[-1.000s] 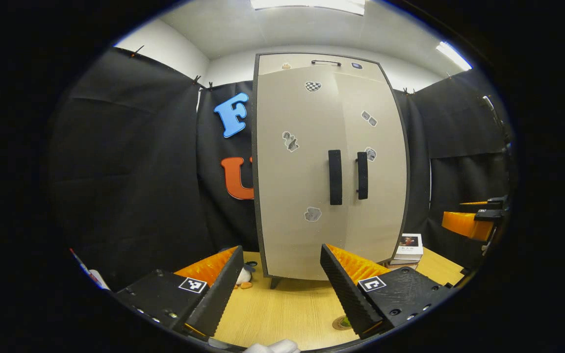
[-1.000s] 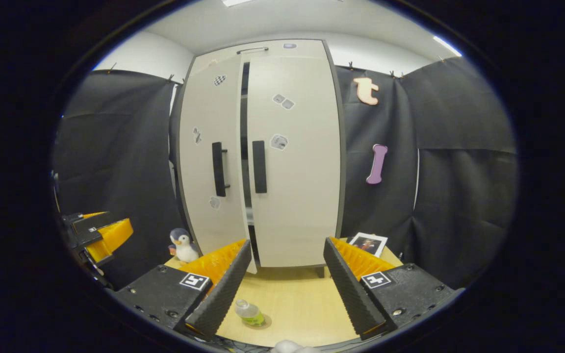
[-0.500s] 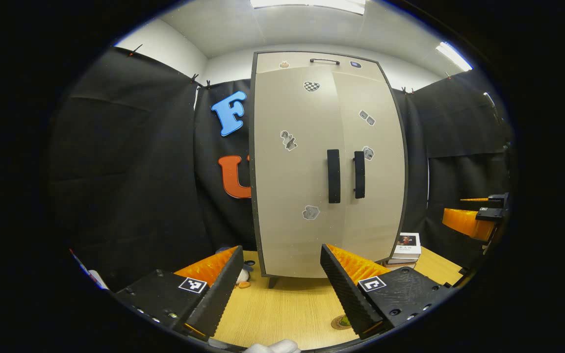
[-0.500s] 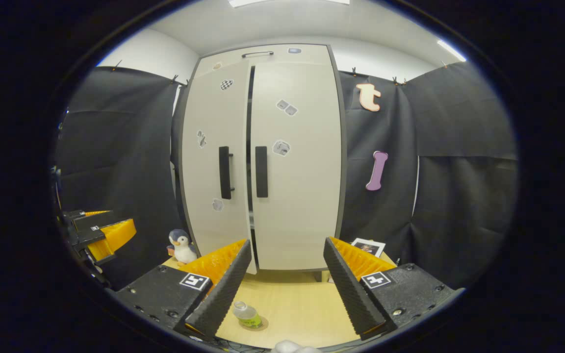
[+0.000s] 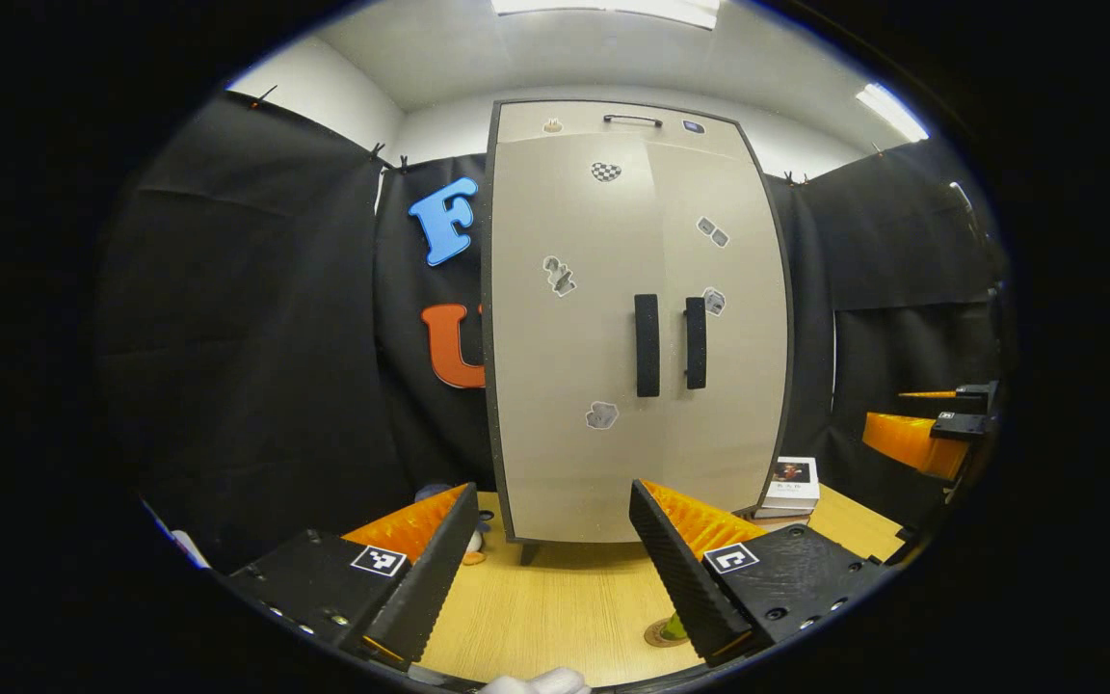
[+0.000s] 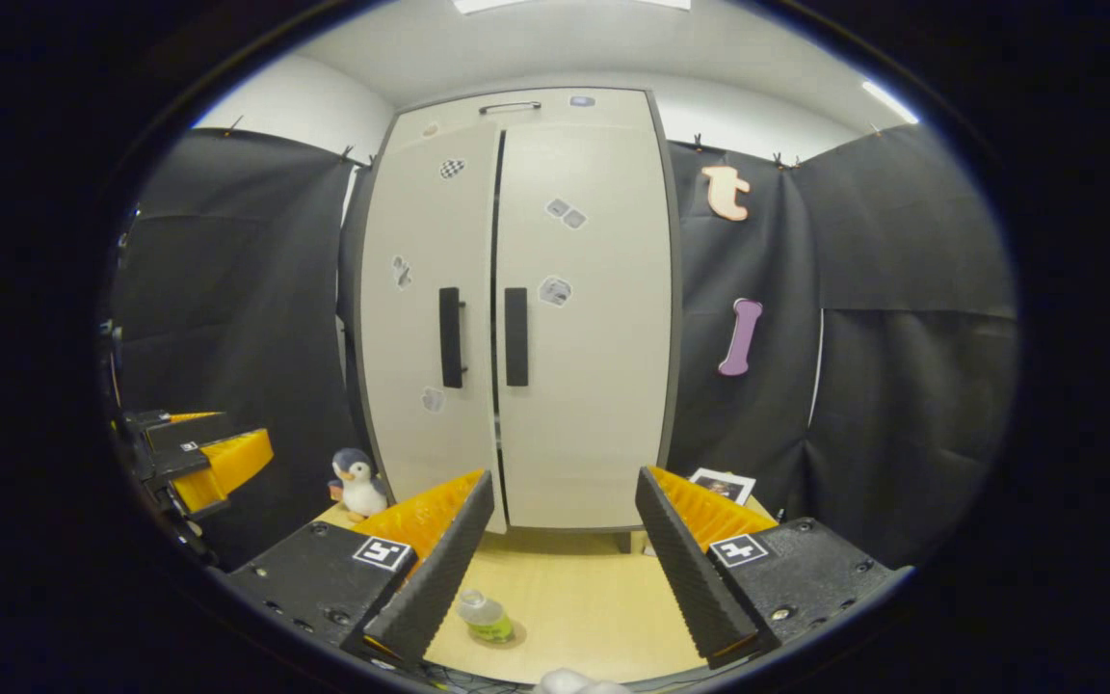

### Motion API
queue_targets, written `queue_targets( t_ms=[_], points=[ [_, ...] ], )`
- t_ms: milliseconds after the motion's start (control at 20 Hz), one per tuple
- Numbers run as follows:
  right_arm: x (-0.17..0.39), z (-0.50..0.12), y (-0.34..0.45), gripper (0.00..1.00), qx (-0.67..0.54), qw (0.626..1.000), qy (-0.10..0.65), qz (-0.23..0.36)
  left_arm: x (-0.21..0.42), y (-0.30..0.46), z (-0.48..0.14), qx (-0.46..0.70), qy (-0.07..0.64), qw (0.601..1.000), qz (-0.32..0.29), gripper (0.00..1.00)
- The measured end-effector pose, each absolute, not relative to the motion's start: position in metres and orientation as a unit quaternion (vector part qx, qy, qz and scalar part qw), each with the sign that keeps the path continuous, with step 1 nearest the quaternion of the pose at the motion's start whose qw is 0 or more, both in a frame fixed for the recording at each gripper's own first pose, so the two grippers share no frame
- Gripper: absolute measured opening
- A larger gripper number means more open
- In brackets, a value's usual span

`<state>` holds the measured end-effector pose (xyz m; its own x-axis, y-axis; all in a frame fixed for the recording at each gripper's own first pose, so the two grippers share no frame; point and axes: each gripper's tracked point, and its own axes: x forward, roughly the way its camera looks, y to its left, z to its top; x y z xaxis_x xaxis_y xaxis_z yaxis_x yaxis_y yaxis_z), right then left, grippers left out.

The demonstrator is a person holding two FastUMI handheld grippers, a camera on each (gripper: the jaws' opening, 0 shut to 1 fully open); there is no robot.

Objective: Grasp the bottle in the cabinet with the left hand and place it on the coaster, then close the right door with the right hand and the left door with the left hand.

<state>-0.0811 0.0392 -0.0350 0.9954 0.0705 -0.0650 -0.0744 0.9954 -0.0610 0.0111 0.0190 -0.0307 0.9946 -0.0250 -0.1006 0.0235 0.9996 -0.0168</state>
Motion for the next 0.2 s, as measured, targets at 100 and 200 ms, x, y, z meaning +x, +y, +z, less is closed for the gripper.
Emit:
queue_targets(
  t_ms=[100,200],
  points=[
    [-0.0824,-0.0370,0.0407,0.98,-0.035,0.998,0.032,0.037,0.0114,0.0196,-0.0294,-0.007,0.050,0.999,-0.012,0.96],
    [-0.0852,-0.0389,0.0410,0.98,-0.037,0.998,0.032,0.037,0.0094,0.0209,-0.0303,-0.005,0.050,0.999,-0.010,0.96]
  ],
)
